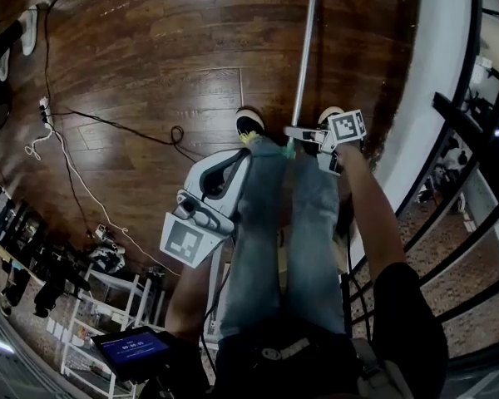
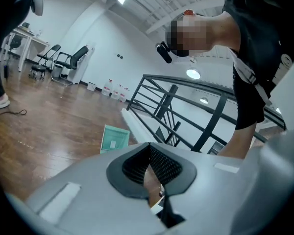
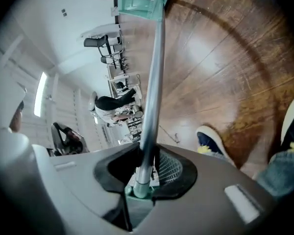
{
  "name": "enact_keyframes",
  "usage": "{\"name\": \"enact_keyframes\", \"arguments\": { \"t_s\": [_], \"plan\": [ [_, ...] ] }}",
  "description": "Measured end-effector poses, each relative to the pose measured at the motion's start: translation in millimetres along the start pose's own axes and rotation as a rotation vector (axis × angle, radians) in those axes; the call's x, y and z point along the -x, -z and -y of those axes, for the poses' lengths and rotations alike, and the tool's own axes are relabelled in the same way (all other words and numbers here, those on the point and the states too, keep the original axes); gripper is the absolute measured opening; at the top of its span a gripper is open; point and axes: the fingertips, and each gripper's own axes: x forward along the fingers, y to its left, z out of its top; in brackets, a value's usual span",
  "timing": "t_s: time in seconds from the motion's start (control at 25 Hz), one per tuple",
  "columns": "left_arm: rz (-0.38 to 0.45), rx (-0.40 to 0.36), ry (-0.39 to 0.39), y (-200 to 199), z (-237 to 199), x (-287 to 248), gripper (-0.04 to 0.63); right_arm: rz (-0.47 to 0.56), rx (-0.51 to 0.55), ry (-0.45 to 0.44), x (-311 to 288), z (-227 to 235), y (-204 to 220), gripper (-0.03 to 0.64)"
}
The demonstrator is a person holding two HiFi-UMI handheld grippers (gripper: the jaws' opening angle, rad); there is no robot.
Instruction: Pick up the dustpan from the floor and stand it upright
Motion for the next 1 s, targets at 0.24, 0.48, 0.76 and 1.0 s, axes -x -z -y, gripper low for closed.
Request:
{"name": "enact_keyframes", "arguments": {
  "t_s": [0.24, 0.48, 0.76, 1.0],
  "plan": [
    [0.069, -0.093, 0.068, -124, 54, 3, 0.018, -0.023, -0.068, -0.135, 31, -149, 25, 0.118],
    [0.156, -0.221, 0.093, -228, 74, 0, 0.018, 0.001, -0.057, -0.225, 38, -257, 30, 0.173],
    [0.193, -0.349, 0.077, -296, 84, 10, 0.018, 0.039, -0.113, -0.254, 41, -321, 14, 0.215],
    [0.189, -0.363, 0.086, -307, 90, 10, 0.018, 0.103, -0.143, -0.317, 66, -325, -15, 0.230]
  ]
}}
